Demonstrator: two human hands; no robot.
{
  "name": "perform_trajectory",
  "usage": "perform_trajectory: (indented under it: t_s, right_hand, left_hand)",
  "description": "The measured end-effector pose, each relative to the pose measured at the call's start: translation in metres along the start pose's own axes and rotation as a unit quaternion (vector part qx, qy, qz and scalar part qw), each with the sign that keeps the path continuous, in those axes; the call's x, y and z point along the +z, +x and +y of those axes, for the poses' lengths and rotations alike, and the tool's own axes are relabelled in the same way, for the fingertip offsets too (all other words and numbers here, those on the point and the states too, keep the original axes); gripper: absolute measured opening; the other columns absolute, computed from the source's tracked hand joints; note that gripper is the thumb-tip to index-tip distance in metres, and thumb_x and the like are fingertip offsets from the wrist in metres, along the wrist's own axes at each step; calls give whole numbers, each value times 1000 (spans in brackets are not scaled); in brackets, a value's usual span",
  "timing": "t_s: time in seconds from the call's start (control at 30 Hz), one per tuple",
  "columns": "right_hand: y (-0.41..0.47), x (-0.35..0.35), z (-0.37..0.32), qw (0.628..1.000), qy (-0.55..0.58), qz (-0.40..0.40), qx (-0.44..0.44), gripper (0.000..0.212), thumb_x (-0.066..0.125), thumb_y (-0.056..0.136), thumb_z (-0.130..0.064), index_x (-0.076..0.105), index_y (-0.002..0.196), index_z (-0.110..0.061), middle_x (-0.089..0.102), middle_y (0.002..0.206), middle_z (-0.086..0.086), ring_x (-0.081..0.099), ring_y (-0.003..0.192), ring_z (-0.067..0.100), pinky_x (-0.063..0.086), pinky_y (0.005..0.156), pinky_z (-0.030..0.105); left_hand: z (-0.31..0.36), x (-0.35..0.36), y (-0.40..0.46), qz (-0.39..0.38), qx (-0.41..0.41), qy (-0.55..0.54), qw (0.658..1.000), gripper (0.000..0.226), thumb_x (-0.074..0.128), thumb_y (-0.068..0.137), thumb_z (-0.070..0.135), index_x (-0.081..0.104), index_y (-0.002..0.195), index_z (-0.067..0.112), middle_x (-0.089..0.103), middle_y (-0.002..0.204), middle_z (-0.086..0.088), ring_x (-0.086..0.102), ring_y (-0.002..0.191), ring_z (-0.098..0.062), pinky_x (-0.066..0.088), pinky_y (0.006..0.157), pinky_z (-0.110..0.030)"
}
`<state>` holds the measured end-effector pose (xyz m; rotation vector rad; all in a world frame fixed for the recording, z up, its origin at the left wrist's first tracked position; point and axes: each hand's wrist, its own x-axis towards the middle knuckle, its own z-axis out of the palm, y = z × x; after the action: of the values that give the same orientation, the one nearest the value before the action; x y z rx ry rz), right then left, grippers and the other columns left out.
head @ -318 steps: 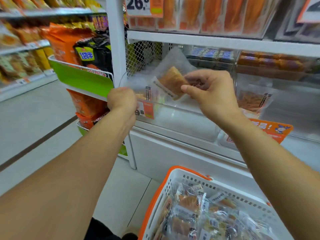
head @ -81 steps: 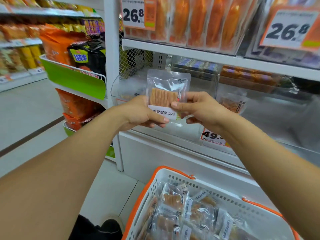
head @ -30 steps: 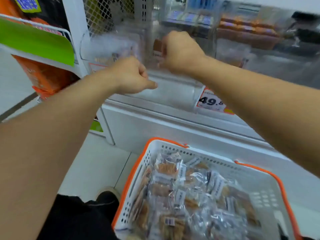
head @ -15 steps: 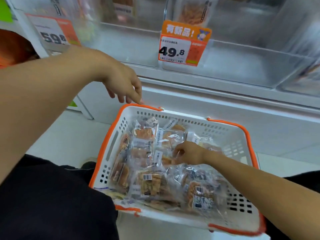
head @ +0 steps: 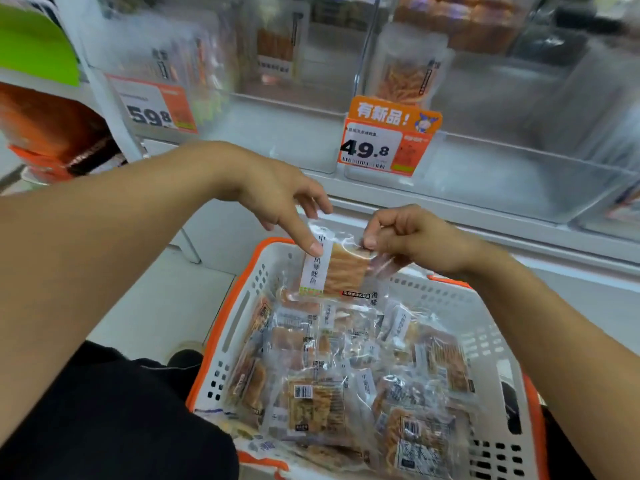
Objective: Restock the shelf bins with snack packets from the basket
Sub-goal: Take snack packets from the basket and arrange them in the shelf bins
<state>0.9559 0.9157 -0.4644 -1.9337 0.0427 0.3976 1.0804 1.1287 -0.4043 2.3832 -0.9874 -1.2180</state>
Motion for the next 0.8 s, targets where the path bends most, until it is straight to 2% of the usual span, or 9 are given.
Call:
perform_trajectory:
  t_s: [0.07,0.13,0.27,0.33,0.43,0.5,0.6,0.7,0.8]
  right_hand:
    - [0,0,-26,994,66,75,-52,4,65,90,-9,64,86,-7,68,68,7,65,56,16,55,55,29]
    - [2,0,-49,973,156,144,-94,9,68,82,-17,65,88,-11,68,71,3,60,52,11,47,54,23]
    - [3,0,-85,940,294,108,-133,29,72,74,-27,68,101,-17,69,99,11,70,83,22,58,69,29]
    - [14,7,-106,955,251,90,-127,27,73,73,-25,64,96,-14,70,96,11,72,87,27,60,64,29]
    - [46,16,-144,971,135,132,-143,13,71,85,-14,68,90,-2,73,89,19,69,77,29,58,56,27]
    - [82,10,-167,970,39,194,-141,16,73,88,-8,68,90,7,70,84,24,66,72,27,60,57,32]
    - [148,-9,-191,964,-7,253,-85,26,79,83,-12,65,101,0,68,86,15,66,68,23,62,63,46]
    - [210,-27,-200,976,-4,216,28,20,72,90,-10,62,106,-4,67,92,11,67,73,22,61,63,41]
    - [262,-45,-192,974,-40,205,86,22,62,96,-8,60,117,0,67,110,14,67,89,26,58,58,33]
  left_hand:
    - [1,-4,-5,6,51,-92,994,44,82,74,23,65,114,24,72,104,7,69,81,-5,55,69,-25]
    - [2,-12,-13,62,103,-143,982,18,77,80,9,68,94,15,73,85,1,67,70,-9,58,62,-25]
    - [-9,-38,-30,227,173,-320,904,19,69,84,0,54,81,11,72,75,-3,71,73,-16,60,63,-24]
    - [-16,-47,-37,275,196,-404,850,20,67,85,0,51,83,12,73,74,-2,71,72,-15,61,63,-26]
    - [-23,-57,-47,315,179,-432,826,18,70,84,6,57,94,13,73,82,0,71,77,-14,60,66,-26]
    - [-39,-66,-47,428,104,-384,812,22,77,83,14,62,100,17,70,88,-1,68,79,-21,60,72,-35]
    - [-66,-79,-48,588,-16,-308,747,22,82,79,21,62,90,21,68,88,-2,68,81,-27,58,78,-43]
    - [-74,-78,-48,554,-2,-385,738,15,78,82,17,64,85,19,69,90,-10,66,68,-26,61,73,-47]
    - [-74,-78,-43,520,20,-375,767,10,74,86,14,65,89,14,66,80,-12,64,69,-28,59,69,-50]
